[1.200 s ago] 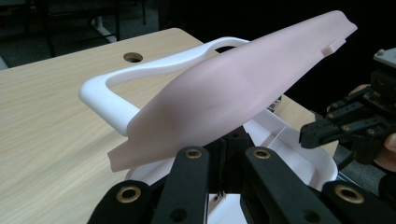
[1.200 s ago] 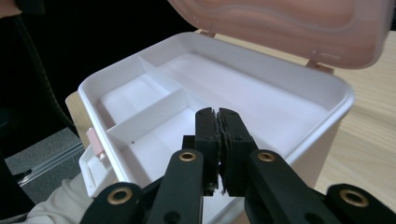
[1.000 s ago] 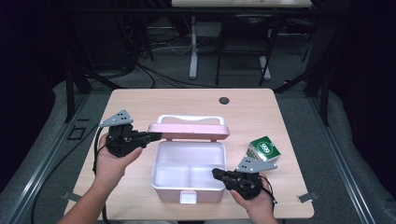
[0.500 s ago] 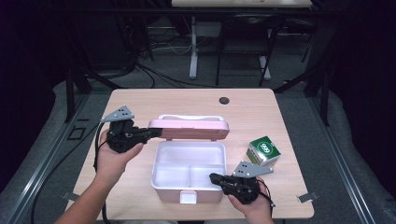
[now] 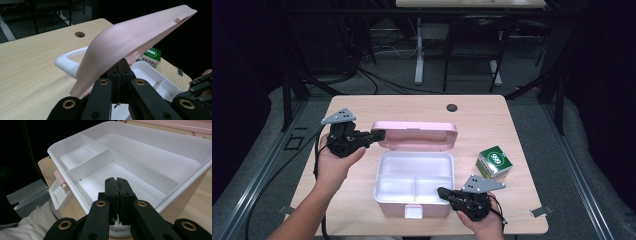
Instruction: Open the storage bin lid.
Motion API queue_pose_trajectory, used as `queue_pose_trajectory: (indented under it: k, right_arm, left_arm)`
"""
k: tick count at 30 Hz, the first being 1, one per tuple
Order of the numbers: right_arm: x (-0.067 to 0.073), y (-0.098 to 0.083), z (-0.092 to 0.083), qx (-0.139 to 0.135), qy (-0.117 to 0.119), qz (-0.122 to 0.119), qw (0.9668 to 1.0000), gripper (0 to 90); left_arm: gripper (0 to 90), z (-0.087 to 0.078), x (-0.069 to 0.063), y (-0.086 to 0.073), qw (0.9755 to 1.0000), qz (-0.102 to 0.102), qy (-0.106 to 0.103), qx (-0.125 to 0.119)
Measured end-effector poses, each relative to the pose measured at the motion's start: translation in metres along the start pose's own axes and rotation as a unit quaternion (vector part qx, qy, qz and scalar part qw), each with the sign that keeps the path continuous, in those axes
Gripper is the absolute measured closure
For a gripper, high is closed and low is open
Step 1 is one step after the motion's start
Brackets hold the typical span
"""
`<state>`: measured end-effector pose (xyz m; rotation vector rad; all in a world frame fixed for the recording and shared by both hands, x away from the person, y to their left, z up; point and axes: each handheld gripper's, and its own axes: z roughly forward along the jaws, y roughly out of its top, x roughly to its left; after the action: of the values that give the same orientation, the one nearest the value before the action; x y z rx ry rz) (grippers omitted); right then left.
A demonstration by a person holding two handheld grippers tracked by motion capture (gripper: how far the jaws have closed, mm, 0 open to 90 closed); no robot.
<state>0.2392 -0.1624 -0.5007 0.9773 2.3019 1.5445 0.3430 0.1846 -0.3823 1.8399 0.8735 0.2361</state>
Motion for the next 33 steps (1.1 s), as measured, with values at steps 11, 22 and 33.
queue_pose_trajectory:
  k: [11, 22, 33]
  right_arm:
    - [-0.001, -0.001, 0.001, -0.009, 0.006, 0.003, 0.9999, 89.9]
    - [-0.003, -0.002, 0.000, -0.007, 0.010, 0.008, 0.9999, 90.0]
    - [-0.003, -0.002, 0.000, -0.011, 0.011, 0.008, 0.9998, 90.0]
  left_arm:
    - [90.0, 0.010, 0.012, 0.005, 0.9998, -0.015, 0.013, 0.001]
    - [89.9, 0.024, 0.025, 0.013, 0.9992, -0.027, 0.029, 0.000]
    - [84.7, 0.043, 0.041, 0.014, 0.9979, -0.044, 0.047, 0.010]
